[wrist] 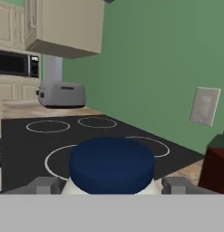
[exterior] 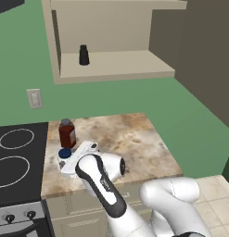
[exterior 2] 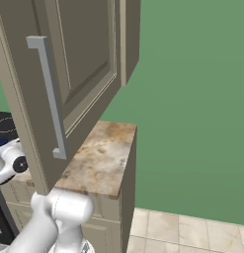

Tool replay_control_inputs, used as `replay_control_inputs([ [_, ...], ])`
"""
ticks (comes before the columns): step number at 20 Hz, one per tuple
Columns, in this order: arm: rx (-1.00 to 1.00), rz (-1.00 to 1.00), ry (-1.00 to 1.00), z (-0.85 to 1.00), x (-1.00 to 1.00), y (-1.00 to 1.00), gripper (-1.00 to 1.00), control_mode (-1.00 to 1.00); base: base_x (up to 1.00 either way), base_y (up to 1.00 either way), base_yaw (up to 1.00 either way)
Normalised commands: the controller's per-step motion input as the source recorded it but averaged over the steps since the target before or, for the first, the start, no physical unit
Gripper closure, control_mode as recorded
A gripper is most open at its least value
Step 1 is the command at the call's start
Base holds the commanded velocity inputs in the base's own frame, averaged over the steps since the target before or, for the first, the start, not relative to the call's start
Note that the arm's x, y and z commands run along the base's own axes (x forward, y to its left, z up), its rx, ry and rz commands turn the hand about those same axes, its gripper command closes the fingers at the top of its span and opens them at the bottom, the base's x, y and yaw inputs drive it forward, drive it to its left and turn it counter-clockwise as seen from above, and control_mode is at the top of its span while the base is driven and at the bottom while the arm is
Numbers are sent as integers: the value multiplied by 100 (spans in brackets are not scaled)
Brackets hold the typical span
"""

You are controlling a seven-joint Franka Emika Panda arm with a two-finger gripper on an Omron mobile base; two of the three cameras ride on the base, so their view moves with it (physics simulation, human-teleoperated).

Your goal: Collect the paprika, mayonnaise, and shaker from the cabinet and place them next to the stove.

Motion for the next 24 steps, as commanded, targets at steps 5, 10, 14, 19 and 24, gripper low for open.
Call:
replay_control_inputs([
  [5, 0, 0, 4, -17, 32, 0, 100, -100, 0, 0, 0],
  [10, 0, 2, -1, -23, 28, 0, 100, -100, 0, 0, 0],
  [14, 0, 2, -6, -31, 26, 0, 100, -100, 0, 0, 0],
  [19, 0, 3, -6, -26, 25, 0, 100, -100, 0, 0, 0],
  [24, 1, 4, 0, -12, 26, 0, 100, -100, 0, 0, 0],
])
